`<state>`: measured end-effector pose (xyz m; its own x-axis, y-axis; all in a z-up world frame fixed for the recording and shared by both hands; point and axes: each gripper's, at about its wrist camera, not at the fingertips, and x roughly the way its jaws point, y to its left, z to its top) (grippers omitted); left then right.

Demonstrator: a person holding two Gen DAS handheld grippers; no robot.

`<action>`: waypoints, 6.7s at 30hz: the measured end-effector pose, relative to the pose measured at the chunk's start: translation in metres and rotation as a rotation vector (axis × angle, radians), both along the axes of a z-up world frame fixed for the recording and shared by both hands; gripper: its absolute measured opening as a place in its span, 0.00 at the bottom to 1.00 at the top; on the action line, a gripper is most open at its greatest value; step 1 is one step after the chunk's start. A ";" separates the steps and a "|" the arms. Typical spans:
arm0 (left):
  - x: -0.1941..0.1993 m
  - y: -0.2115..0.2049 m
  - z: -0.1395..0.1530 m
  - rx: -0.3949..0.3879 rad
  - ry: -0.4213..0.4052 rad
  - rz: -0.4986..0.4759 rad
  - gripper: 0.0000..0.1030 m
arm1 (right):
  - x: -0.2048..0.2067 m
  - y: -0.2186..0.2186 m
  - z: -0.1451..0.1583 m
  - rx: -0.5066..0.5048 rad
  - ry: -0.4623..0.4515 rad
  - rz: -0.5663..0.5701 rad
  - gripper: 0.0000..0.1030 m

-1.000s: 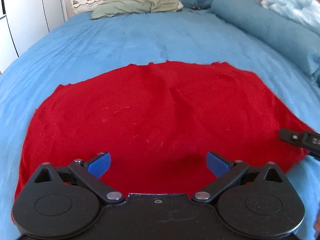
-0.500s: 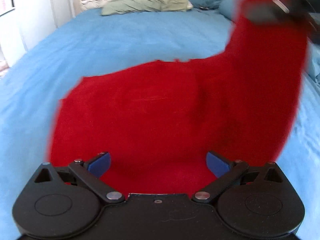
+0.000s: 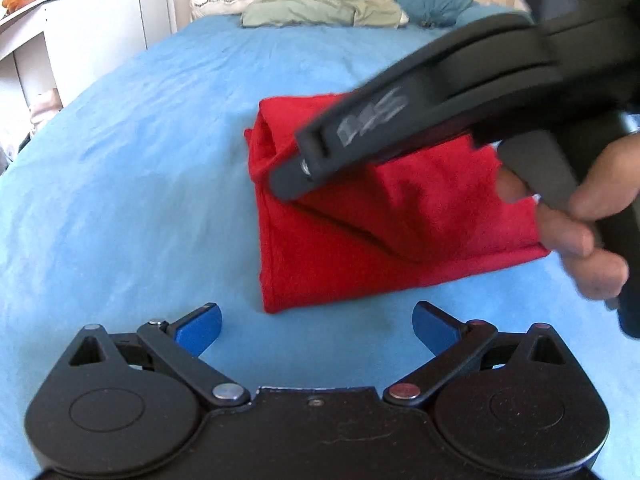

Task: Fold small clothes

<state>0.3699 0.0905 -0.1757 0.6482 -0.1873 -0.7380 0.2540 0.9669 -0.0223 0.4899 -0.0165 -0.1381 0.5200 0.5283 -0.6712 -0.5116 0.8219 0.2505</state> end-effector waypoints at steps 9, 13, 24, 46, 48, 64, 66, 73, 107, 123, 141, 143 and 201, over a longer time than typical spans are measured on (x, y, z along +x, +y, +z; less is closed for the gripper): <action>0.000 0.009 0.019 -0.105 -0.050 0.039 1.00 | -0.055 -0.112 0.049 -0.008 -0.219 -0.263 0.90; 0.006 0.008 0.018 -0.125 -0.042 0.083 1.00 | -0.090 -0.138 0.011 -0.134 -0.192 -0.322 0.90; 0.009 0.012 0.030 -0.109 -0.076 0.148 1.00 | -0.097 -0.136 -0.056 -0.167 -0.151 -0.414 0.74; 0.010 0.037 0.052 -0.030 -0.017 0.093 1.00 | -0.105 -0.191 -0.017 -0.127 -0.038 -0.345 0.80; 0.024 0.036 0.069 -0.044 -0.006 0.047 1.00 | -0.098 -0.205 0.002 -0.062 -0.004 -0.356 0.96; 0.156 0.039 0.030 -0.302 0.273 0.115 0.90 | 0.028 -0.193 -0.009 0.114 0.177 -0.496 1.00; 0.158 0.038 0.020 -0.321 0.293 0.107 0.83 | 0.033 -0.188 -0.022 0.129 0.202 -0.503 1.00; 0.161 0.030 0.011 -0.350 0.261 0.067 0.68 | 0.047 -0.171 -0.043 0.172 0.211 -0.455 0.70; -0.062 -0.116 0.053 -0.249 0.105 -0.089 0.36 | -0.207 -0.272 0.002 0.104 0.085 -0.515 0.38; -0.081 -0.096 0.024 -0.003 0.046 0.005 0.86 | -0.215 -0.277 -0.015 -0.102 0.058 -0.608 0.95; -0.172 -0.089 0.172 0.019 -0.203 0.074 1.00 | -0.310 -0.266 0.126 -0.048 -0.084 -0.665 1.00; -0.197 -0.086 0.194 0.007 -0.233 0.094 1.00 | -0.333 -0.259 0.151 -0.063 -0.110 -0.690 1.00; -0.371 -0.104 0.199 0.084 -0.224 0.072 1.00 | -0.515 -0.198 0.148 -0.277 0.004 -0.727 1.00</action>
<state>-0.0011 -0.0132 0.0236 0.8067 -0.0786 -0.5857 0.1740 0.9788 0.1083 -0.0249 -0.2142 0.0096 0.6690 -0.1322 -0.7314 0.1805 0.9835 -0.0127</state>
